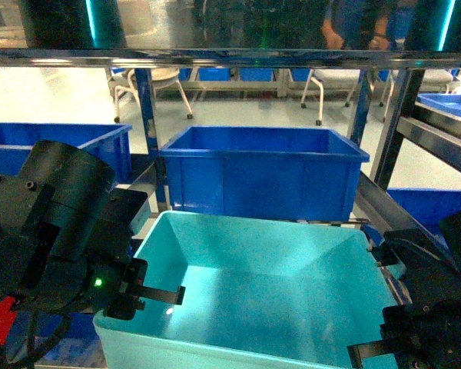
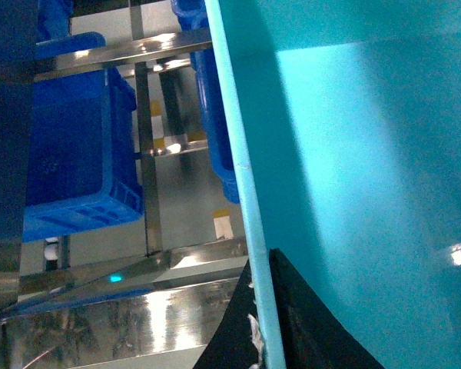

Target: Organize blue bins on left shelf correctly

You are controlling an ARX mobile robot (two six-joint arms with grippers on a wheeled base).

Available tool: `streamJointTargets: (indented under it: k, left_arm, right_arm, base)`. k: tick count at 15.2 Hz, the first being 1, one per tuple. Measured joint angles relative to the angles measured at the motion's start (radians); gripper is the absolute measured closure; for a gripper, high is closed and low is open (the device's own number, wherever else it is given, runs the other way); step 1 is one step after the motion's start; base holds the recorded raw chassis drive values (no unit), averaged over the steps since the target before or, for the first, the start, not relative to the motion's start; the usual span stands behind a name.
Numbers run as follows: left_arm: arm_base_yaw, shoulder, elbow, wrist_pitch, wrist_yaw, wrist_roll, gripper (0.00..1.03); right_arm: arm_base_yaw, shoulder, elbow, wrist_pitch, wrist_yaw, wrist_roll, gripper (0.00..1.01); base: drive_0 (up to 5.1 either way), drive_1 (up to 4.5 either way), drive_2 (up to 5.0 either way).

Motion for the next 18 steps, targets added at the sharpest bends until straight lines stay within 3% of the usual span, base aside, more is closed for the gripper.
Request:
streamJointTargets:
  k: [3,7,12,18]
  left_arm:
    - [-0.005,0.0,0.0,-0.015,0.002,-0.001,1.01]
    - [-0.016,0.0,0.012,-0.03,0.016,-0.042,1.01]
    - [-0.035,0.021,0.029,-0.064,0.01,-0.061,1.01]
    - [-0.048,0.023,0.022,-0.02,-0.013,-0.052,1.01]
  right_arm:
    - [0.0,0.0,0.0,-0.001,0.0,-0.002,0.99]
    - [-0.003,0.0,0.018,0.038,0.034,-0.062,0.99]
    - [-0.013,0.002,0.049,0.042,0.07,-0.132,0.99]
    - [-0.017,0.002,0.06,-0.004,0.059,-0.117,0.99]
  base:
    - [0.0,0.0,0.0]
    - [0.0,0.0,0.0]
    - [0.0,0.0,0.0]
    - [0.0,0.0,0.0]
